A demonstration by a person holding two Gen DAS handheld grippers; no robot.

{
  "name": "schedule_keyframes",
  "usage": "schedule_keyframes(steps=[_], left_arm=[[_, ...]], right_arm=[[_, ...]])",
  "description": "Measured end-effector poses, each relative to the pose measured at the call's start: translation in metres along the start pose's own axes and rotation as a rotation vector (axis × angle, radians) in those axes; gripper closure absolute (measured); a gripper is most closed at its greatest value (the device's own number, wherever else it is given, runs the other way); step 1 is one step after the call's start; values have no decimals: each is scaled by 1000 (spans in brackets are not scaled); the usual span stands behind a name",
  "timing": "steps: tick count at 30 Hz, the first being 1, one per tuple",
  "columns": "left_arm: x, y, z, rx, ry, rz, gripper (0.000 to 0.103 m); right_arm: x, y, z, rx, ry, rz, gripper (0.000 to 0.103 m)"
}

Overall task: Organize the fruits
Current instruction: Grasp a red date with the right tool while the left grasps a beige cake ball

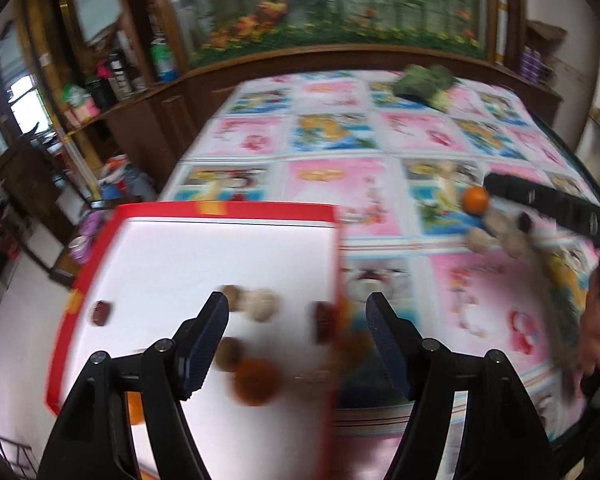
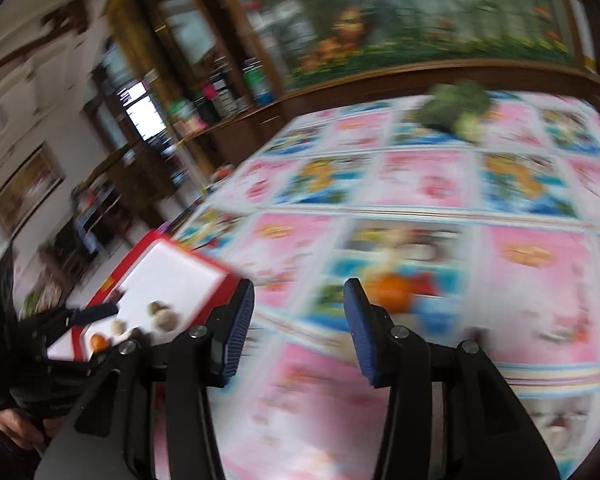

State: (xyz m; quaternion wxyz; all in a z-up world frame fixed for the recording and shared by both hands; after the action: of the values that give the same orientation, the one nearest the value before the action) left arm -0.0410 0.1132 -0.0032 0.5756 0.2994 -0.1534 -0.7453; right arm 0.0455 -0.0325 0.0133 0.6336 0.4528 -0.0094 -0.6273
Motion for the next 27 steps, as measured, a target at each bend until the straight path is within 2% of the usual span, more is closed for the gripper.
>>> schedule_keyframes(steps=[5, 8, 15, 18, 25, 27], left_arm=[[50, 18, -10, 5, -70, -91, 32], [73, 31, -23, 13, -97, -131, 32], [109, 54, -43, 40, -190, -156, 32], [118, 57, -47, 43, -208, -173, 32], [133, 58, -59, 26, -257, -197, 32], [135, 59, -65, 14, -269, -196, 39]], right_arm=[[75, 19, 24, 25, -102, -162, 55], [93, 16, 24, -10, -151, -179, 55], [91, -1, 12, -81, -204, -105, 58], [91, -9, 7, -110, -232, -81, 66], [97, -16, -1, -146, -260, -84, 73], [97, -17, -3, -142, -282, -63, 79]])
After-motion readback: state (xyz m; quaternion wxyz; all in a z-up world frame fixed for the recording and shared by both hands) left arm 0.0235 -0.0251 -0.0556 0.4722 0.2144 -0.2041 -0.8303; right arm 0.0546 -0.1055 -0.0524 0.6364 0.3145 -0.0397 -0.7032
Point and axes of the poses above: each gripper's, at about its wrist camera, not at the fingertips, and z roughly against the way its jaws point, x to its right, y to its top, the point moved 9 cm from there along -z, roughly the way its jaws point, and after that the axes turned 13 degrees about -z, right-handed, at the moved point
